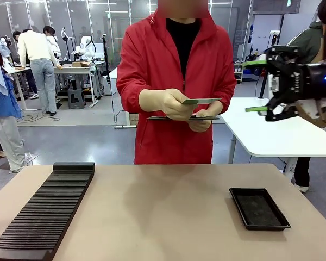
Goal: Inspect the PCB.
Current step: Pick up the Blank PCB that the human is holding.
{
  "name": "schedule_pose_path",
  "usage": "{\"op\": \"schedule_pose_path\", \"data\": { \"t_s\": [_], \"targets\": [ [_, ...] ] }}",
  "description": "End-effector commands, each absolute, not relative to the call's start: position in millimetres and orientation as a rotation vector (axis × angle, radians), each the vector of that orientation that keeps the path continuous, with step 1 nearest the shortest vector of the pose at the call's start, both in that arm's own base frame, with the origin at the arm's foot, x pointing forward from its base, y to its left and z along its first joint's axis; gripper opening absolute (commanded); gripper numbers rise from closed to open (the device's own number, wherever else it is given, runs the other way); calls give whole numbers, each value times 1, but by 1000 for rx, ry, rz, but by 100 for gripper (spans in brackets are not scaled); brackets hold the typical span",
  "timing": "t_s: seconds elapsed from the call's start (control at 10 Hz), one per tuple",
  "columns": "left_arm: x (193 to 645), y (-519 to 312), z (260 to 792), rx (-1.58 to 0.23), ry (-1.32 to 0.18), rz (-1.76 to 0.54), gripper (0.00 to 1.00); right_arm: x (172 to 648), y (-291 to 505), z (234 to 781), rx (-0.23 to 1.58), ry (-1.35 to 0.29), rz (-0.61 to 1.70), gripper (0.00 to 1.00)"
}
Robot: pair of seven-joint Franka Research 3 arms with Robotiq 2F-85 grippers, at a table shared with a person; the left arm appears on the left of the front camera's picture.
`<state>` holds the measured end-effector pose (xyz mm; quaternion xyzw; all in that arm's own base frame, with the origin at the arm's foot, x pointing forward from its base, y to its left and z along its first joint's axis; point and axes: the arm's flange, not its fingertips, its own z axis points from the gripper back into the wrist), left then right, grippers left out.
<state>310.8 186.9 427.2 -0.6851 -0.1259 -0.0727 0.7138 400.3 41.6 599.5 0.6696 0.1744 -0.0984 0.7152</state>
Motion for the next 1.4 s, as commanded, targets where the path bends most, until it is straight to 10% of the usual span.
{"op": "schedule_pose_path", "data": {
  "t_s": [0.0,0.9,1.3],
  "targets": [
    [310,186,430,-1514,-277,-162,100,419,64,603,1436,472,-265,100],
    [310,186,430,-1514,-277,-162,100,429,129,576,1458,408,-302,100],
    [310,186,430,-1514,-277,-162,100,427,131,574,1466,409,-298,80]
  ]
}}
